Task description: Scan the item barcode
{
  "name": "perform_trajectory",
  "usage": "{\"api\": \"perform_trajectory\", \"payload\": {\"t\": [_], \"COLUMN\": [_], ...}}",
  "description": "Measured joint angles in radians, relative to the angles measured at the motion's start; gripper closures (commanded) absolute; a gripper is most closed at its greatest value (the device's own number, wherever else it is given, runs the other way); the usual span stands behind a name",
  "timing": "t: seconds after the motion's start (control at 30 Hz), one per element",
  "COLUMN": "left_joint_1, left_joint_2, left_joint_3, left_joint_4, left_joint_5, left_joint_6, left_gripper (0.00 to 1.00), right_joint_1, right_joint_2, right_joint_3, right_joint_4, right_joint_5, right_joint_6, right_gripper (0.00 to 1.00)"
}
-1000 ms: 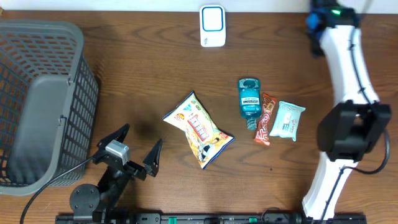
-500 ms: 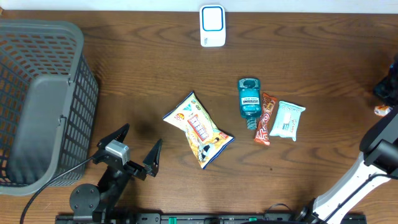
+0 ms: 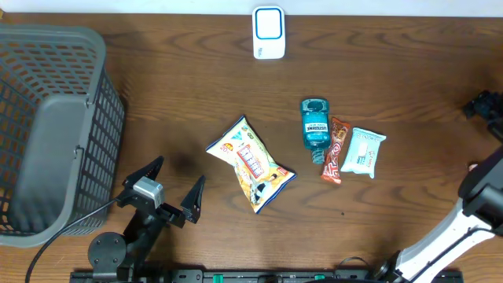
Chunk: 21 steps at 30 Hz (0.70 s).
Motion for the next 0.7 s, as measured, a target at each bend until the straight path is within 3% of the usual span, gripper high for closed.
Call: {"api": "perform_trajectory", "payload": {"t": [0.37, 0.7], "left_joint_1": [0.000, 0.000], "left_joint_2": [0.000, 0.000], "left_joint_3": [0.000, 0.000], "left_joint_4": [0.000, 0.000], "left_joint_5": [0.000, 0.000], "left_joint_6": [0.000, 0.000], "left_gripper": [0.02, 0.02], "right_joint_1": [0.154, 0.347], "right_joint_2": [-0.508, -0.586], "right_joint_3": [0.004, -0.006], "right_joint_4": [-0.003, -0.134], "right_joint_5": [-0.098, -0.109], "right_joint_6": [0.003, 0.019], "right_gripper": [0.01, 0.01]}}
